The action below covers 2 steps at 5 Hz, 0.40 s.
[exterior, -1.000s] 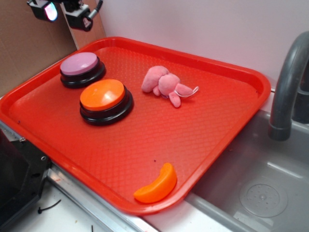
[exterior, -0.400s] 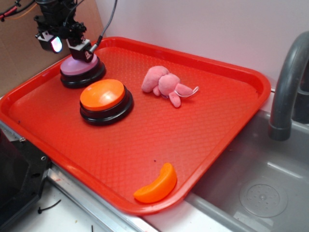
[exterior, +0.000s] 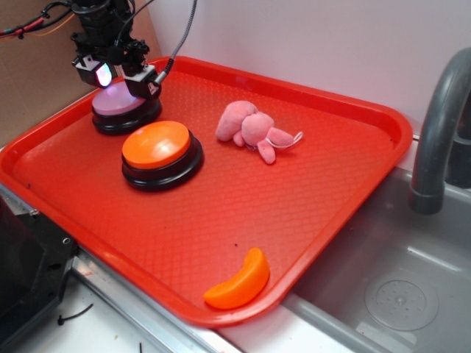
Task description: Push the pink button.
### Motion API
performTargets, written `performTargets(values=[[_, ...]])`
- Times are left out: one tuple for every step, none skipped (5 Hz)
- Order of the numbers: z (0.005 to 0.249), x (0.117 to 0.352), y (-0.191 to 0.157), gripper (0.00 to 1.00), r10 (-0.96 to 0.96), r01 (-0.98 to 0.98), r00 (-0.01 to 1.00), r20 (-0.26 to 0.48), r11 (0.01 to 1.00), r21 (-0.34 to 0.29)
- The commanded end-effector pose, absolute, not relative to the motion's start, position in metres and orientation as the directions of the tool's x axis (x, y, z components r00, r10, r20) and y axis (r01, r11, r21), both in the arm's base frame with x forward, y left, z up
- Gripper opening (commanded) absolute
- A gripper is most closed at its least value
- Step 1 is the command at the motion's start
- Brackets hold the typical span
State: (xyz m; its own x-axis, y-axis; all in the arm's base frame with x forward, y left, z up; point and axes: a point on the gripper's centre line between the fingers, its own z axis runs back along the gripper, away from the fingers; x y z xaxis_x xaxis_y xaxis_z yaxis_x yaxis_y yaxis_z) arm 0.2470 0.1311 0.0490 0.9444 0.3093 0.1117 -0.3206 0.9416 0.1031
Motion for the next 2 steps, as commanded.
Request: performTargets(values=[[0.076,0.244,0.138,1.0,0.327,-0.338,0.939,0.103,0.935,0.113],[0.09,0.247,0.139,1.0,0.354,-0.371,0.925,0.139,0.92,0.127]])
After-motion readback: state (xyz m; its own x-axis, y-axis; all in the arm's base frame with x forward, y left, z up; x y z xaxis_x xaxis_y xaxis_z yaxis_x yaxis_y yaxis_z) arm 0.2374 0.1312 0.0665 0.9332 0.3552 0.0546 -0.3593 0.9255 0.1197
